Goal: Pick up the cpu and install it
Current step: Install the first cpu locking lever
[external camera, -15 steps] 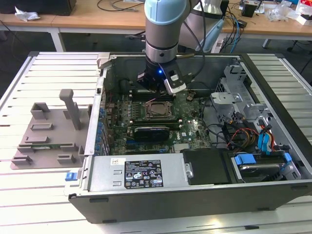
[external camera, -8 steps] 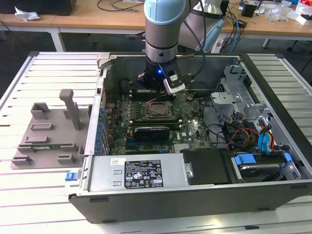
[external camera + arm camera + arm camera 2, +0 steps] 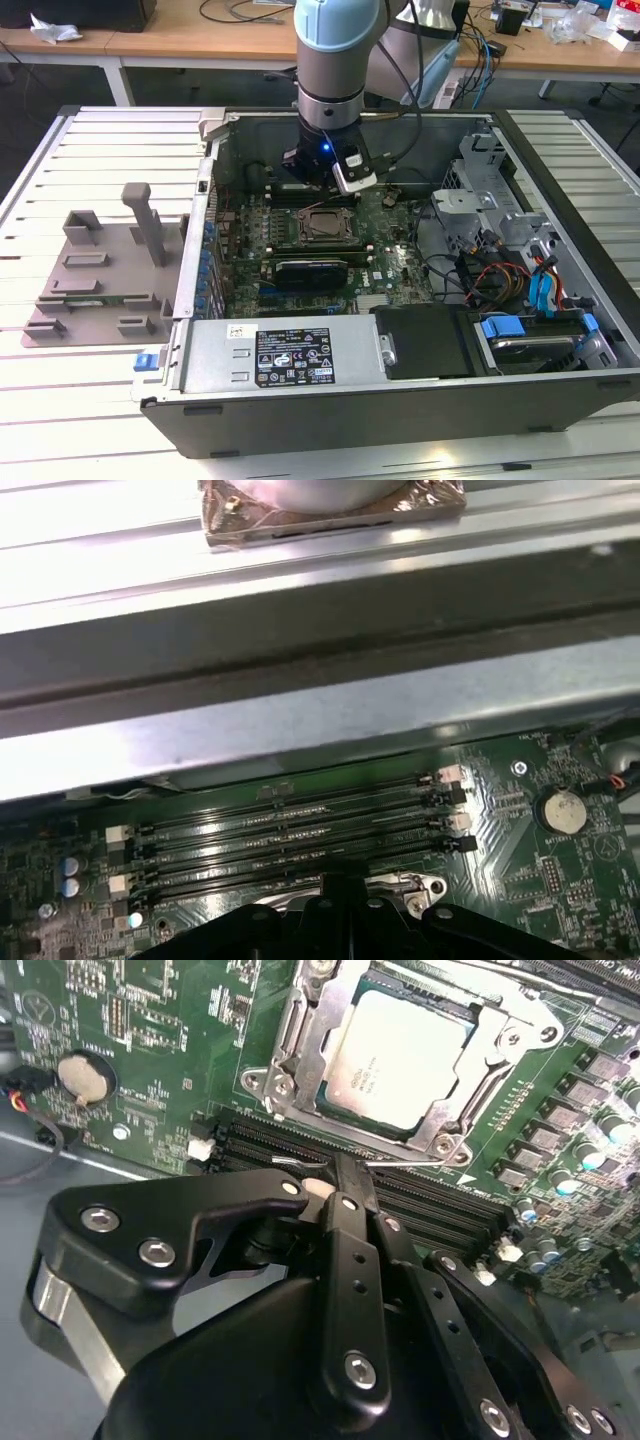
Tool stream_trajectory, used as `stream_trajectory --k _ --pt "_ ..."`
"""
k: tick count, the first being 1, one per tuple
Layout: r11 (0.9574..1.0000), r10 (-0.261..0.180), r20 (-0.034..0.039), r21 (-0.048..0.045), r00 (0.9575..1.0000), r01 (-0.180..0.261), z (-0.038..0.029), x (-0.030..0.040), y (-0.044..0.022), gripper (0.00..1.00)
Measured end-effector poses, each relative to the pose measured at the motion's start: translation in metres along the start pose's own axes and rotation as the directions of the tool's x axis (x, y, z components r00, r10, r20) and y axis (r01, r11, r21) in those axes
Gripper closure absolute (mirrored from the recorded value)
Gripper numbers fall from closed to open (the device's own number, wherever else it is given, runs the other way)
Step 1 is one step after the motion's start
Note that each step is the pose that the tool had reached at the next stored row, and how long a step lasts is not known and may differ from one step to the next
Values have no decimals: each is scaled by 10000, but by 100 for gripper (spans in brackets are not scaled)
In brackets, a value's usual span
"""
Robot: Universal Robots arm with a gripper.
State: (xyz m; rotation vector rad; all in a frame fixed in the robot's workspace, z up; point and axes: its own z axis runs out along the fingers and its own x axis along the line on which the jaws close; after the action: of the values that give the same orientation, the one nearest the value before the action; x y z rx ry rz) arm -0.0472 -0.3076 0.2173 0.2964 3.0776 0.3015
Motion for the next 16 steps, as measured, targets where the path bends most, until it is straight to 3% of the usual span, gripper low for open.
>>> stream_trajectory --k 4,11,16 --pt "9989 462 97 33 9989 -462 19 0 -4 89" --pt "9980 636 134 33 9979 -637 26 18 3 89" --pt "9957 921 211 104 9955 -923 57 21 -4 89"
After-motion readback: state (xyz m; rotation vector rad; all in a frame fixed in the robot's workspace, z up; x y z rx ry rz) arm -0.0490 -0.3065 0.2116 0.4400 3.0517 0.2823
